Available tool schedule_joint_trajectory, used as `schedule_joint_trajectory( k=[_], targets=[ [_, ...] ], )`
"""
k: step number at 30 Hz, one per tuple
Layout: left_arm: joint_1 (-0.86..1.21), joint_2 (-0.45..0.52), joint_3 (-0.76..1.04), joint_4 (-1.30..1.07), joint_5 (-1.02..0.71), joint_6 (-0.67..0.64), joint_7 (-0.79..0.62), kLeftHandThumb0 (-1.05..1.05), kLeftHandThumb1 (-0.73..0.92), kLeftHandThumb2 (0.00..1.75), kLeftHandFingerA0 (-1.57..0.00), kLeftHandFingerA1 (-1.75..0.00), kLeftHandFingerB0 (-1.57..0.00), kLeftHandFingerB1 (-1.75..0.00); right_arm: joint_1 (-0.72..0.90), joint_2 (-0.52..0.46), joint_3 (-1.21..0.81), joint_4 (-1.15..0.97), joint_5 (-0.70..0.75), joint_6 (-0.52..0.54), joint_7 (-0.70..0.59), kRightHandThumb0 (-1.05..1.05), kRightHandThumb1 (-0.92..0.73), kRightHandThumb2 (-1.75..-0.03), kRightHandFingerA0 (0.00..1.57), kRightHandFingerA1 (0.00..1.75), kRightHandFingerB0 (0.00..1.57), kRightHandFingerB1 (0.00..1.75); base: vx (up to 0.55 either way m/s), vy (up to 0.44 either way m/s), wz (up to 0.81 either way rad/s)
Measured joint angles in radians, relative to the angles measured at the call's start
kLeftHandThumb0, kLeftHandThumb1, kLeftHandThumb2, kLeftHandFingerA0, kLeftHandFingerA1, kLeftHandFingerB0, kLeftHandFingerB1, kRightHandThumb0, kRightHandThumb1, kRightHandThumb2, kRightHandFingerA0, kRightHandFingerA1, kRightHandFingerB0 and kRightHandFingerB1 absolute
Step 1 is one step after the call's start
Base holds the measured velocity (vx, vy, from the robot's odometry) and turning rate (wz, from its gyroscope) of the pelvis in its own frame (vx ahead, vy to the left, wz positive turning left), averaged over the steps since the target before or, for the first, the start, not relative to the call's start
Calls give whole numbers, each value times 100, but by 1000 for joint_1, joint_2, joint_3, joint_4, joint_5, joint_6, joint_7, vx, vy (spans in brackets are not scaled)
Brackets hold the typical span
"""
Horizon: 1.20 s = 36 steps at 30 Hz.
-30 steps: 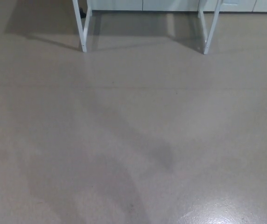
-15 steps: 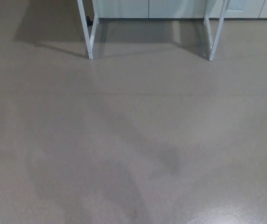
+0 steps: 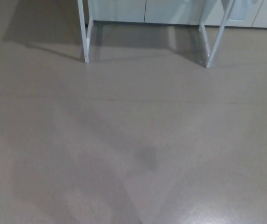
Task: The robot walk towards a table in front and pick up a black pencil case on the left hand side and put the pencil case into a small container on the right hand side
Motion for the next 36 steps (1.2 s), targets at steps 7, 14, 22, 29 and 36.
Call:
schedule_joint_trajectory(
  k=[7, 14, 22, 29, 36],
  targets=[
    [3, 0, -20, -1, 3, -9, 12, -25, 38, 87, -31, -59, -6, -46, -2, -3, 4, 0, 0, -1, 1, -35, -57, -57, 47, 39, 30, 33, 129, -152, 13],
    [-2, -8, -42, -4, 7, -20, 21, -24, 37, 86, -32, -59, -8, -47, -11, -18, 6, -1, 1, -2, 2, -35, -56, -57, 47, 39, 31, 33, 128, -196, 8],
    [-1, -7, -48, 0, 8, -29, 30, -30, 52, 56, -40, -40, -21, -29, -11, -18, 14, 5, 1, -2, 2, -37, -58, -57, 46, 40, 30, 33, 39, 66, -4],
    [6, 0, -50, 2, 8, -34, 33, -29, 52, 56, -38, -41, -20, -29, -7, -13, 24, 10, -1, -2, 2, -38, -60, -59, 50, 43, 31, 34, 61, 181, 11],
    [6, -9, -49, 0, 6, -40, 30, -29, 53, 56, -44, -42, -20, -29, -21, -25, 30, 12, -1, 1, 1, -35, -59, -57, 48, 42, 30, 33, 126, 20, 6]
  ],
)
